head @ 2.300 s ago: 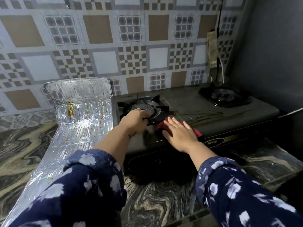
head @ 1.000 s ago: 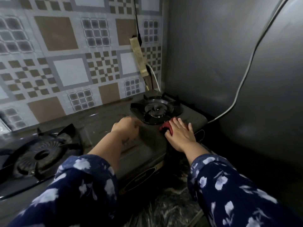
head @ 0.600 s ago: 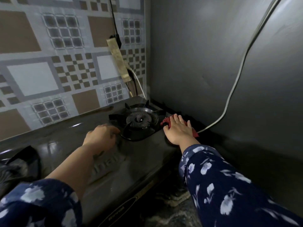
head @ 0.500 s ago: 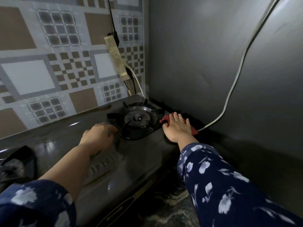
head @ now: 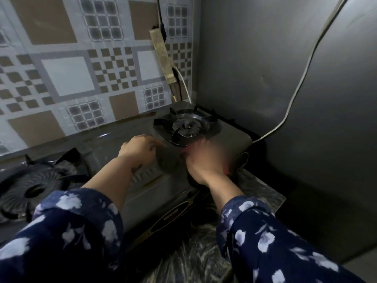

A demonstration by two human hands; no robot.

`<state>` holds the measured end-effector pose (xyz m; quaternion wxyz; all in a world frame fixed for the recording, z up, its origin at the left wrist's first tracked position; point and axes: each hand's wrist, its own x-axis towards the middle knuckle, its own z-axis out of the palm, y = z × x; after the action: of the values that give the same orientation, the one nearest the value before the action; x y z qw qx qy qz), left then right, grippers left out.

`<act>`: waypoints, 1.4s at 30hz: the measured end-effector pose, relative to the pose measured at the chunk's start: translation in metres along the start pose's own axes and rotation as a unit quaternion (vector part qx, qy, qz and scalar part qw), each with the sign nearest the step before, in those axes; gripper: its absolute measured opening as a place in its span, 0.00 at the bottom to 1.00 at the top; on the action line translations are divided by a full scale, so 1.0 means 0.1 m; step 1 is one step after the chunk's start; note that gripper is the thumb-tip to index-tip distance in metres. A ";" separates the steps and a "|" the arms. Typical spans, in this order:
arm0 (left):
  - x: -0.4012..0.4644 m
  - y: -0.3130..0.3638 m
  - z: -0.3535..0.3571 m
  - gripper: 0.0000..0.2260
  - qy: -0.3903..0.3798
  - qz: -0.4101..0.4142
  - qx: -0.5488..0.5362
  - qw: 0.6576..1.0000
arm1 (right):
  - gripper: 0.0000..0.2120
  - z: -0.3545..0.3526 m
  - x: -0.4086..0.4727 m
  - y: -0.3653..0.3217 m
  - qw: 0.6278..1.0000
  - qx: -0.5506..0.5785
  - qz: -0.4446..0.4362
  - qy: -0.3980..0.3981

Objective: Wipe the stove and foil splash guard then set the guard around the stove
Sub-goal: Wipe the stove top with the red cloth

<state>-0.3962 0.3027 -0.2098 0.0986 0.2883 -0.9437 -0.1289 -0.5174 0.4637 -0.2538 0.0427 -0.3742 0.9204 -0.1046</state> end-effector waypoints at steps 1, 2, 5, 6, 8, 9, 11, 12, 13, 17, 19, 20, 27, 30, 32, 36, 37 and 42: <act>-0.04 -0.04 -0.03 0.16 -0.001 -0.007 0.000 1.000 | 0.32 0.02 -0.07 -0.10 1.000 0.005 -0.011 -0.001; -0.08 -0.09 -0.06 0.16 -0.004 -0.014 0.002 1.000 | 0.32 0.05 -0.13 -0.20 1.000 0.010 -0.024 -0.003; -0.22 -0.26 -0.14 0.15 -0.007 -0.032 0.001 0.999 | 0.30 0.13 -0.29 -0.53 0.998 0.029 -0.057 -0.012; -0.27 -0.32 -0.17 0.15 -0.001 -0.039 0.000 0.999 | 0.29 0.16 -0.34 -0.63 0.997 0.031 -0.066 -0.016; -0.37 -0.44 -0.23 0.15 0.014 -0.054 0.006 0.998 | 0.27 0.19 -0.40 -0.84 0.995 0.025 -0.089 -0.023; -0.42 -0.50 -0.25 0.15 0.019 -0.060 0.010 0.998 | 0.27 0.21 -0.43 -0.95 0.994 0.021 -0.108 -0.028; -0.51 -0.60 -0.31 0.15 0.025 -0.073 0.014 0.997 | 0.26 0.24 -0.52 -1.20 0.986 0.016 -0.161 -0.041; -0.55 -0.64 -0.33 0.15 0.025 -0.076 0.013 0.997 | 0.26 0.26 -0.59 -1.30 0.980 0.012 -0.192 -0.048; -0.58 -0.67 -0.35 0.14 0.024 -0.078 0.012 0.997 | 0.26 0.28 -0.64 -1.37 0.974 0.004 -0.221 -0.052; -0.64 -0.77 -0.45 0.14 0.030 -0.076 0.001 0.997 | 0.25 0.19 -0.67 -1.39 0.967 -0.073 -0.233 -0.068; -0.63 -0.79 -0.48 0.14 0.035 -0.075 -0.005 0.997 | 0.27 0.17 -0.67 -1.42 0.976 -0.082 -0.168 -0.116; -0.62 -0.80 -0.48 0.14 0.038 -0.075 -0.007 0.996 | 0.28 0.20 -0.70 -1.47 0.980 -0.062 -0.136 -0.134; -0.53 -0.93 -0.42 0.15 0.051 -0.090 0.001 0.995 | 0.23 0.31 -0.50 -1.52 0.976 -0.008 -0.207 -0.063; -0.47 -1.07 -0.47 0.15 0.068 -0.115 -0.004 0.991 | 0.24 0.26 -0.28 -1.51 0.952 -0.038 -0.290 -0.088; -0.41 -1.17 -0.51 0.15 0.083 -0.135 -0.006 0.987 | 0.26 0.29 -0.14 -1.57 0.941 -0.041 -0.324 -0.088; -0.23 -1.33 -0.56 0.15 0.082 -0.166 0.007 0.983 | 0.25 0.36 0.23 -1.81 0.929 -0.046 -0.354 -0.094; -0.18 -1.36 -0.55 0.15 0.083 -0.170 0.008 0.982 | 0.25 0.36 0.34 -1.86 0.927 -0.050 -0.360 -0.094; 0.13 -1.46 -0.53 0.16 0.095 -0.182 0.019 0.979 | 0.24 0.44 0.94 -2.05 0.912 -0.061 -0.393 -0.095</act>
<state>-0.3176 0.1681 -0.2022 0.1574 0.4676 -0.8642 -0.0991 -0.4384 0.2485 -0.2511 0.0626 -0.7160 0.6949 -0.0208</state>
